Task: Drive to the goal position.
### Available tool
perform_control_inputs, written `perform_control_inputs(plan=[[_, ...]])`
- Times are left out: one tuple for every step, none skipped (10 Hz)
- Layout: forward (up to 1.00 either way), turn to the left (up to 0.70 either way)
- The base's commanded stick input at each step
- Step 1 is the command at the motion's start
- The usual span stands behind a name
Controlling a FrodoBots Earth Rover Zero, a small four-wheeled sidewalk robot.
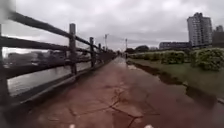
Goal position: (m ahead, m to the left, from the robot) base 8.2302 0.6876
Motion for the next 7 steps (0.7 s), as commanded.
perform_control_inputs(plan=[[0.85, 0.01], [0.85, 0.01], [0.85, 0.01], [0.85, -0.14], [0.85, -0.27], [0.85, -0.33], [0.85, -0.33]])
